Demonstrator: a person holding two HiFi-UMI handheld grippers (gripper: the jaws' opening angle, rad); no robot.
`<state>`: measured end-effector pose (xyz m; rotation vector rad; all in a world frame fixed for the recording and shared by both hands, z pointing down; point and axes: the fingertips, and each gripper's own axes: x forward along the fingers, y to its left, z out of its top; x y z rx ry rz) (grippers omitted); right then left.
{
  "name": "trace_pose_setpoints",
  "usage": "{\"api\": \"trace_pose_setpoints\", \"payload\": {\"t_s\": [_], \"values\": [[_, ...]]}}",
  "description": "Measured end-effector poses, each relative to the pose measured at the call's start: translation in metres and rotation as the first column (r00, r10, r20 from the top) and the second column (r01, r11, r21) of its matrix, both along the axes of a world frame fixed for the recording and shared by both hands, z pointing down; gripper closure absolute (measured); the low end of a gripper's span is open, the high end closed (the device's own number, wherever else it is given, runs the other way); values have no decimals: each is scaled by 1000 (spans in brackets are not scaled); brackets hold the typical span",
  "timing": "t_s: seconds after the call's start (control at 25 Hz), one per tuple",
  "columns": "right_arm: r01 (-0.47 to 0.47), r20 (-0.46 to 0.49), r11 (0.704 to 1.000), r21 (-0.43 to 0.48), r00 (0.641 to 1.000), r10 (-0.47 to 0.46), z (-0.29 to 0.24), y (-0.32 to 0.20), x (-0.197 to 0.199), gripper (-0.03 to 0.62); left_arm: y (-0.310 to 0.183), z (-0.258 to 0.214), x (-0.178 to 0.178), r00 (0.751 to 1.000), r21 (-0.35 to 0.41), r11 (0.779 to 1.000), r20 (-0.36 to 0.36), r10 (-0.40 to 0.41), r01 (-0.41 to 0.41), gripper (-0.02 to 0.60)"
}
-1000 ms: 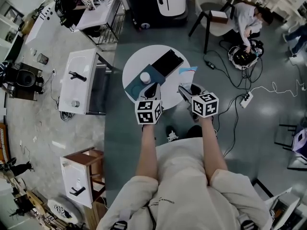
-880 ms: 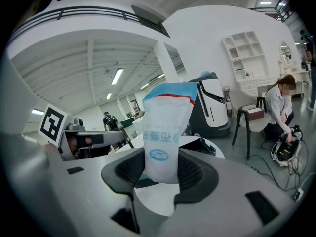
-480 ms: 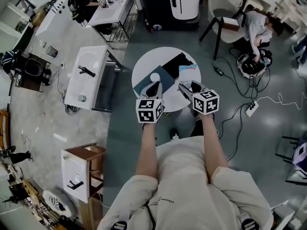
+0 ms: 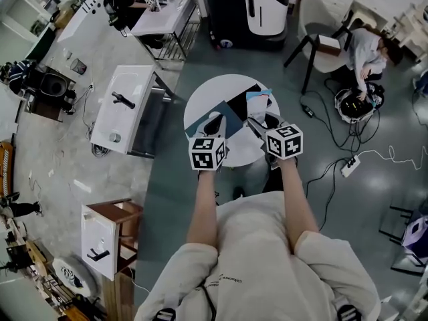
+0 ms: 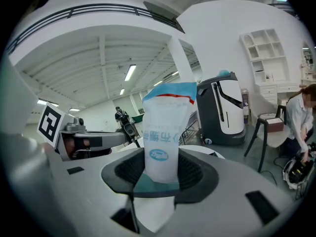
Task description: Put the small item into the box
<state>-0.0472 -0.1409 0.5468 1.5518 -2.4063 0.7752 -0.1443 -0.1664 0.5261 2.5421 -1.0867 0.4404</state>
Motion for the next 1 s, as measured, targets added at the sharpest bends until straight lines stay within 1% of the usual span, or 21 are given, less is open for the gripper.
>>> {"api": "trace_pose_setpoints", "payload": {"t_s": [0.28,0.44,0.6,0.76,0.88,1.0], "values": [[25,15,999,-24,1000,-25,8,-39,27,385,-30,10,24,999,-35,999,4,-40,40,560],[60,25,997,-41,998,-59,14,-63,38,385,-51,15,31,996,-57,994,7,-92,92,560],[109,35,993,-48,994,-107,15,-89,48,385,-69,16,39,989,-67,986,11,-150,150,560],[134,47,989,-56,990,-132,18,-111,62,385,-83,18,50,981,-75,978,27,-191,193,560],[172,55,983,-67,984,-168,23,-124,67,385,-94,21,54,971,-82,968,32,-237,239,560],[217,56,974,-71,975,-213,27,-136,78,385,-102,26,68,962,-88,958,38,-272,274,560]]}}
